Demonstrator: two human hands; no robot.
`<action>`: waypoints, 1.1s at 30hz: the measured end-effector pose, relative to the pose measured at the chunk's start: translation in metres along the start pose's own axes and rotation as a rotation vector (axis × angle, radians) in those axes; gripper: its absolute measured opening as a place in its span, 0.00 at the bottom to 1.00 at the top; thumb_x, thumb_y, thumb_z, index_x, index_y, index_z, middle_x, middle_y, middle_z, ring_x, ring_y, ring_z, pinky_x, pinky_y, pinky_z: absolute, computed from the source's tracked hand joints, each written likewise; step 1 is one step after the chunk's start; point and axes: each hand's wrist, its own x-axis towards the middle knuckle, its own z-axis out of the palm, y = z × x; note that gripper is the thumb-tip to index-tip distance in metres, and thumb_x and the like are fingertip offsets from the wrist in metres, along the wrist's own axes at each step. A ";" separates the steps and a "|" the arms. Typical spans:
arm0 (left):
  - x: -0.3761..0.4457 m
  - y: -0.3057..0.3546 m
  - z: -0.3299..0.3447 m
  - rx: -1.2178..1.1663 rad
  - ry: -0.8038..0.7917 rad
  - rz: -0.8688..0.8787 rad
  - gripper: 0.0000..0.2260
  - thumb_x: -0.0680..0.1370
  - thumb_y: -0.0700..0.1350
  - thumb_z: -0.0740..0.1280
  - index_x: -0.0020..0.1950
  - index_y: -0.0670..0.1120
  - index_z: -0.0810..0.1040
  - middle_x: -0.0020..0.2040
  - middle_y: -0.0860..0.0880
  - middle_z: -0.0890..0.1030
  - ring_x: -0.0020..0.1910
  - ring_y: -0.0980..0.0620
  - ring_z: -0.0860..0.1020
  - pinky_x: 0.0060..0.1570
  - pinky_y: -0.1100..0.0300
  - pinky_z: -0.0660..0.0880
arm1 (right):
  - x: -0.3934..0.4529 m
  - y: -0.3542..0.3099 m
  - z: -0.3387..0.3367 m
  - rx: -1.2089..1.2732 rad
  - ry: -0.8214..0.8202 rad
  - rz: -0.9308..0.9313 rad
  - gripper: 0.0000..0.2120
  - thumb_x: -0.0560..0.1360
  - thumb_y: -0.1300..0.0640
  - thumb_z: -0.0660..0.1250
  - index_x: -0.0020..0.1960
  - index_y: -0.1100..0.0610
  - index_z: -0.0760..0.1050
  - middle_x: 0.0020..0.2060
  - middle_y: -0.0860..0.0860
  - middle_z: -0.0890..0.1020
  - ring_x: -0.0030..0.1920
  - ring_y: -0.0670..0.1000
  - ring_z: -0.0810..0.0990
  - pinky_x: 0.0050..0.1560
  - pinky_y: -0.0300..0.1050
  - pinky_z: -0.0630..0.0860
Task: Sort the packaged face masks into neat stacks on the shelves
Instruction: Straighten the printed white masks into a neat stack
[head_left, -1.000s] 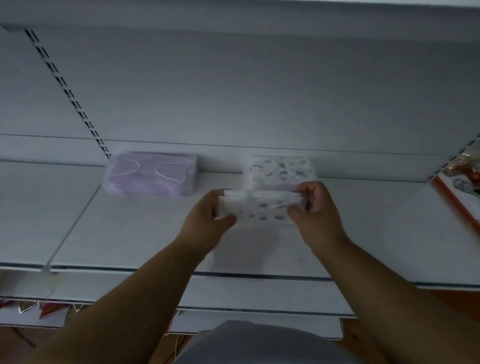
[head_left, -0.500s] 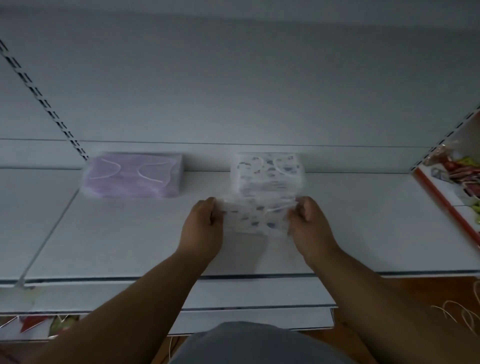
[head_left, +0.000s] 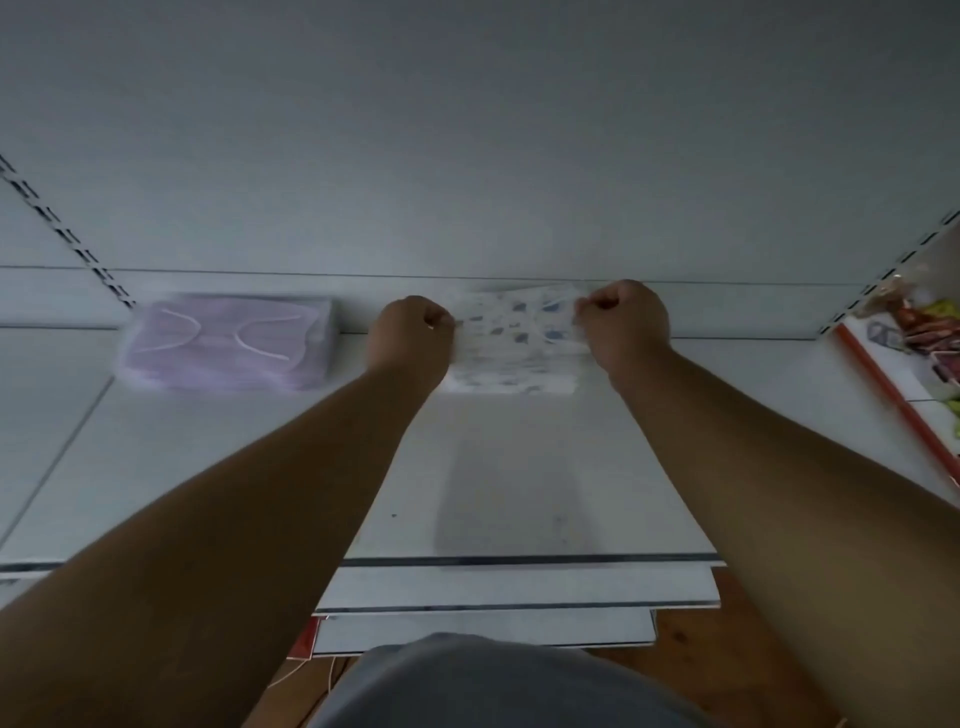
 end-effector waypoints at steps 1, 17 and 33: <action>0.000 -0.003 0.002 -0.033 0.014 0.006 0.09 0.80 0.50 0.65 0.55 0.48 0.82 0.56 0.49 0.80 0.53 0.48 0.80 0.51 0.59 0.74 | -0.002 0.000 0.001 -0.019 -0.007 -0.017 0.08 0.76 0.50 0.68 0.48 0.55 0.80 0.47 0.53 0.85 0.50 0.55 0.82 0.49 0.43 0.76; -0.028 -0.021 0.044 -0.400 -0.133 -0.050 0.38 0.76 0.49 0.72 0.80 0.51 0.54 0.76 0.49 0.66 0.71 0.51 0.69 0.70 0.56 0.65 | -0.042 0.042 0.025 0.484 -0.174 0.092 0.27 0.72 0.34 0.64 0.63 0.49 0.76 0.54 0.44 0.82 0.55 0.48 0.81 0.53 0.44 0.75; -0.009 -0.047 0.034 0.155 -0.131 0.182 0.37 0.67 0.54 0.78 0.73 0.50 0.68 0.66 0.46 0.77 0.65 0.41 0.72 0.66 0.48 0.71 | -0.014 0.073 0.019 -0.173 -0.255 -0.194 0.62 0.60 0.43 0.82 0.81 0.55 0.46 0.72 0.54 0.71 0.72 0.58 0.69 0.71 0.56 0.68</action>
